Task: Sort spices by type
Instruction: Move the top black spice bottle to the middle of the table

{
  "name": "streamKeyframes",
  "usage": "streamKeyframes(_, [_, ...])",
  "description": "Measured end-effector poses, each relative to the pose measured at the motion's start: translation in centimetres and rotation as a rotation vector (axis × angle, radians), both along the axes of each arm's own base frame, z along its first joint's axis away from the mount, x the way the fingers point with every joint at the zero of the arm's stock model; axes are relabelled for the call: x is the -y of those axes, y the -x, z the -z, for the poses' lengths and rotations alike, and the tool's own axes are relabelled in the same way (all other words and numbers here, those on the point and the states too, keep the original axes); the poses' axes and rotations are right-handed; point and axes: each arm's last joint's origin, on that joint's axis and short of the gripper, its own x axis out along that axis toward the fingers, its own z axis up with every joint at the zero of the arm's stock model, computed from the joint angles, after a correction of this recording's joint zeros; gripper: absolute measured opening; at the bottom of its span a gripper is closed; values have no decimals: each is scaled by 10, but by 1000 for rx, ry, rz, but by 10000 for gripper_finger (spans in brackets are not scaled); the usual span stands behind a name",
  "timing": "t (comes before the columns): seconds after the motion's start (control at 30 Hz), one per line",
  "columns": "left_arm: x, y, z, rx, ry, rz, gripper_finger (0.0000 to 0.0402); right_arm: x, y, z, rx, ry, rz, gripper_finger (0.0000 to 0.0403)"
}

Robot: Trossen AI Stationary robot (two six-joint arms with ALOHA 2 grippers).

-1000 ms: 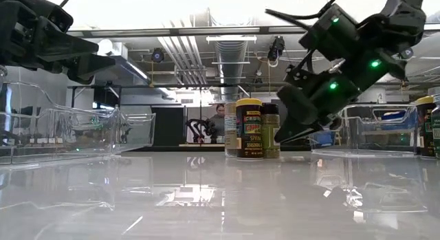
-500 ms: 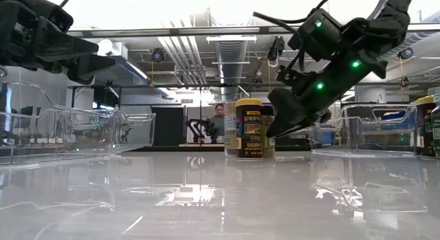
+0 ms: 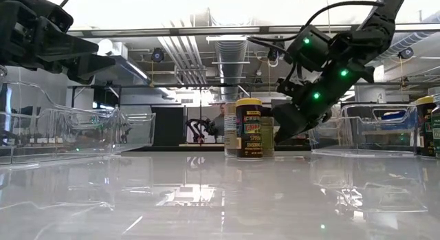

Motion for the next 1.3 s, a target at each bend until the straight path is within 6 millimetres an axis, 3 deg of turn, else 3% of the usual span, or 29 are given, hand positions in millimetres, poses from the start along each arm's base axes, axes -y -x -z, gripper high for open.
streamKeyframes(0.27, [0, 0, 0, 0, 0, 0, 251, -1, -1, -26, -158, -123, -137, 147])
streamKeyframes(0.47, [0, 0, 0, 0, 0, 0, 251, 2, -5, -75, -143, -198, -171, 144])
streamKeyframes(0.6, [0, 0, 0, 0, 0, 0, 251, 10, -9, -109, -106, -267, -212, 172])
streamKeyframes(0.8, [0, 0, 0, 0, 0, 0, 251, 26, -13, -148, -134, -350, -185, 245])
streamKeyframes(1.07, [0, 0, 0, -2, 0, 0, 251, 53, -28, -147, -88, -533, 66, 331])
streamKeyframes(1.3, [0, 0, 0, -3, 0, 0, 251, 56, -44, -135, -120, -593, 71, 344])
